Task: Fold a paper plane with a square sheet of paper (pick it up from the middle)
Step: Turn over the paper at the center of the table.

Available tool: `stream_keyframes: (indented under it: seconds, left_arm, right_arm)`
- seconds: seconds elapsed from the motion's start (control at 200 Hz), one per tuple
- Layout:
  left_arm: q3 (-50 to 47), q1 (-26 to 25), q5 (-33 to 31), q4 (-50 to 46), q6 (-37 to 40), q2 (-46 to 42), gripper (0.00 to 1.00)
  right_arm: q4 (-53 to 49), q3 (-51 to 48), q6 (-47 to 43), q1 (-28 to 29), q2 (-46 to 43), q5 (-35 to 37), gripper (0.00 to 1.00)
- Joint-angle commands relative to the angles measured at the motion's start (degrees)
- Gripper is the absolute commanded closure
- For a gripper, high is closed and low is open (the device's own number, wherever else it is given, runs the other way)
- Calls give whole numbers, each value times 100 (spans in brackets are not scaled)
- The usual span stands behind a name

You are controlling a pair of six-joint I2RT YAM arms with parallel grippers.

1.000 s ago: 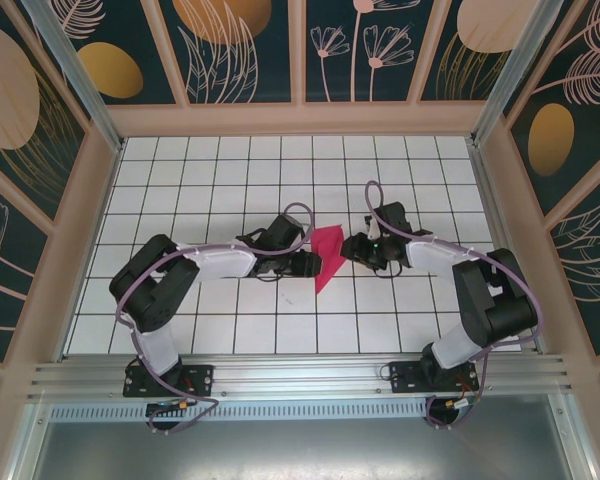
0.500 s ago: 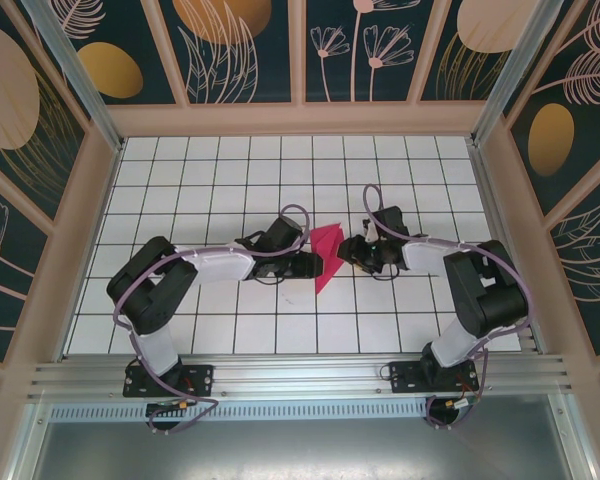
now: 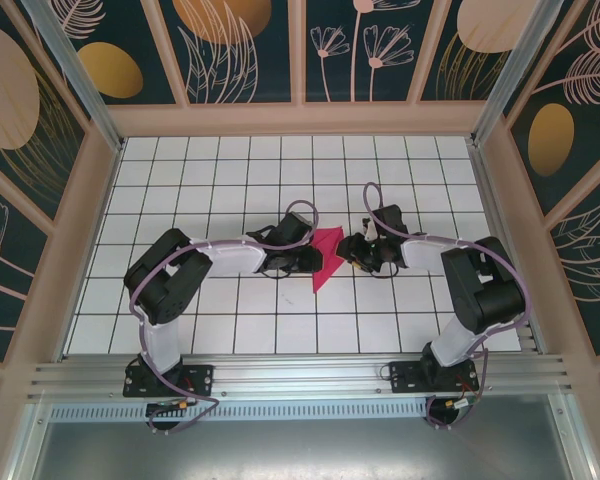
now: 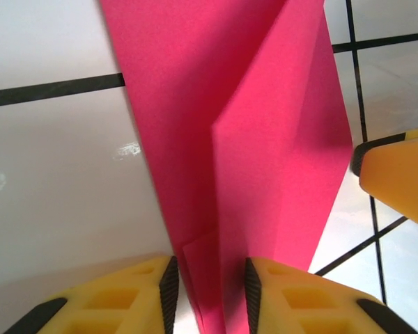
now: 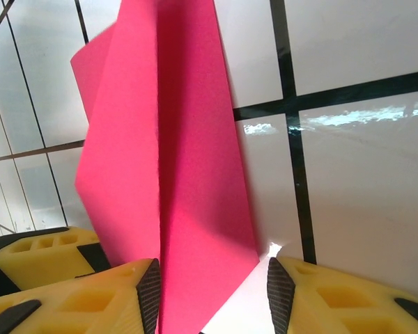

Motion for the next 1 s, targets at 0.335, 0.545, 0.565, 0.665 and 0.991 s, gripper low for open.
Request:
stream_keyframes:
  seconds: [0.335,0.545,0.565,0.665,0.991]
  left_arm:
    - [40,-123,588,-171,377,265,74]
    - [-71,-135,585,-106,329,240,74]
    - [-78,-137,605,-84,329,245,74]
    - [-89,-134,663,-1,299,225,74]
    - [-178,-134,700,130,243,169,74]
  right_arm:
    - [751,177,563,72,309,-315,52]
    - [1006,80,584,82,193,-437,52]
    - [1056,67,562,88,183,-471,52]
    - [1139,95,398,147,247,-660,52]
    - [1228,335,42,169,741,-891,63]
